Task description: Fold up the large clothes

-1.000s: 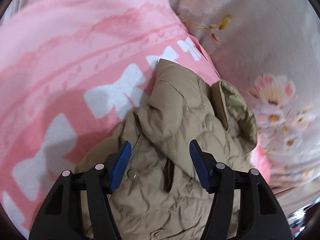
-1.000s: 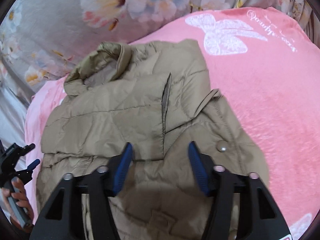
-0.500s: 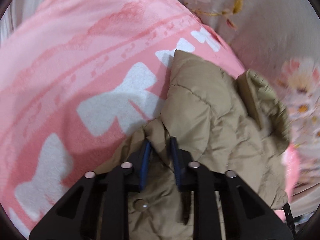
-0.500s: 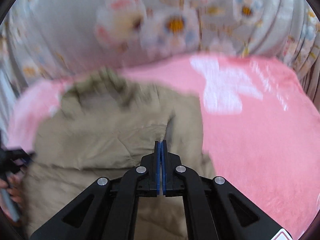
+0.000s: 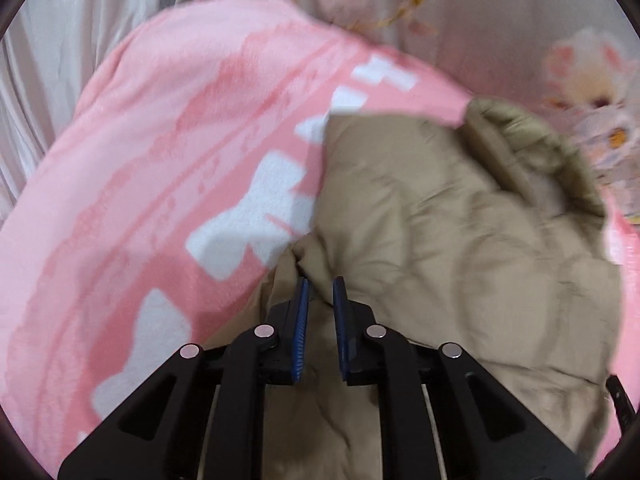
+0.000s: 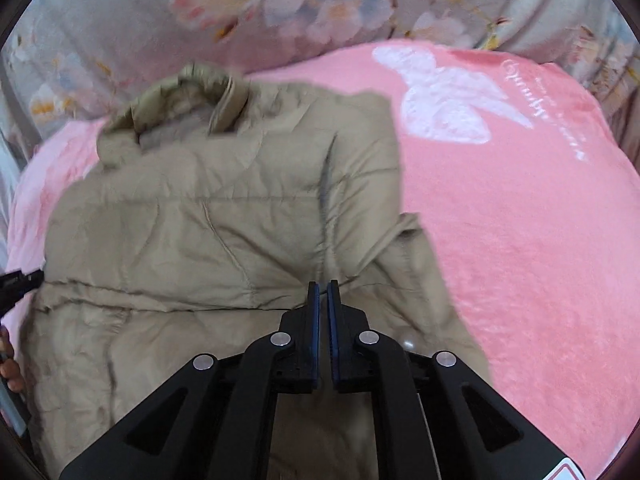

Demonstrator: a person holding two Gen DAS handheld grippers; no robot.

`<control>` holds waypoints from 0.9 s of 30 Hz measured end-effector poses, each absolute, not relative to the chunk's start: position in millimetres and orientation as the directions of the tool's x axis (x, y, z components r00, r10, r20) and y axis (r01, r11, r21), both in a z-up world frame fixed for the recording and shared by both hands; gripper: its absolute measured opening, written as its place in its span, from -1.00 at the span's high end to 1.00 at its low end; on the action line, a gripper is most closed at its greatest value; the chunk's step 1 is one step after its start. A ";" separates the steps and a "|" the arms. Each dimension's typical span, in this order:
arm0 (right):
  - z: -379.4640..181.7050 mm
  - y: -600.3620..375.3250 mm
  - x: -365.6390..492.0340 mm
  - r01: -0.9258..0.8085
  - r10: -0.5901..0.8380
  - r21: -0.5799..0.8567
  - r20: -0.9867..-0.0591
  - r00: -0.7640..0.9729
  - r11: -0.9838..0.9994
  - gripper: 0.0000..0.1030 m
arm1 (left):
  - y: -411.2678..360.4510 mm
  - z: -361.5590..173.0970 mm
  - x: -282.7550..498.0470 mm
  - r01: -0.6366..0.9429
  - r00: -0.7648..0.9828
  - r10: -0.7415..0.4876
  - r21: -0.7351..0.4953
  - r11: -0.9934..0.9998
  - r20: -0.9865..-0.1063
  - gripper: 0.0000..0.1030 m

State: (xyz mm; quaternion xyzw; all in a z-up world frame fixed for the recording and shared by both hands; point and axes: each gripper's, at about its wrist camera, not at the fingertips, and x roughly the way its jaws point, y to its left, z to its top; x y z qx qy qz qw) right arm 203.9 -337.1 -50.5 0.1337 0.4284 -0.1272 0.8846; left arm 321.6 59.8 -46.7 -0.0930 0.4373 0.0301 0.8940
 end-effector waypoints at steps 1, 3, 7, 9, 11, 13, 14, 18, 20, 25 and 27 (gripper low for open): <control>-36.0 -336.5 203.5 0.335 -0.104 0.149 -0.769 0.631 0.930 0.82 | 56.9 -36.1 319.7 -0.125 0.634 -0.026 -0.136 0.983 -0.773 0.75; -15.6 -329.8 216.6 0.301 -0.062 0.197 -0.737 0.673 0.933 0.80 | 41.8 -5.3 320.3 -0.084 0.686 -0.055 -0.154 0.985 -0.726 0.59; -14.8 -299.3 261.7 0.228 -0.020 0.189 -0.729 0.684 0.955 0.80 | -13.8 12.3 348.8 0.044 0.683 -0.153 -0.170 0.985 -0.714 0.20; -32.6 -284.4 280.4 0.210 -0.010 0.167 -0.760 0.650 0.963 0.80 | -43.6 -1.7 365.7 0.061 0.655 -0.124 -0.111 0.992 -0.746 0.21; -53.3 -271.6 291.7 0.193 -0.004 0.144 -0.792 0.611 0.971 0.80 | -64.9 -24.1 375.6 0.083 0.613 -0.105 -0.069 0.994 -0.783 0.22; -69.3 -263.6 292.5 0.185 -0.002 0.131 -0.810 0.587 0.974 0.80 | -72.3 -42.4 376.3 0.088 0.591 -0.102 -0.061 0.994 -0.800 0.27; -77.0 -260.5 290.8 0.181 -0.002 0.127 -0.814 0.581 0.975 0.80 | -73.7 -49.2 373.9 0.085 0.591 -0.092 -0.051 0.995 -0.801 0.27; -92.3 -254.4 282.7 0.160 -0.009 0.108 -0.802 0.597 0.981 0.80 | -73.8 -65.5 362.4 0.097 0.620 -0.075 -0.018 0.995 -0.781 0.25; -97.2 -256.1 279.2 0.162 0.000 0.123 -0.798 0.603 0.979 0.81 | -73.8 -72.9 357.6 0.104 0.634 -0.068 -0.002 0.995 -0.770 0.25; -103.2 -254.1 273.8 0.163 0.000 0.126 -0.791 0.612 0.979 0.81 | -75.3 -84.3 346.1 0.107 0.666 -0.050 0.029 0.994 -0.744 0.25; -104.3 -253.5 273.2 0.163 -0.004 0.121 -0.790 0.614 0.979 0.81 | -74.3 -85.8 345.0 0.106 0.669 -0.056 0.021 0.994 -0.742 0.25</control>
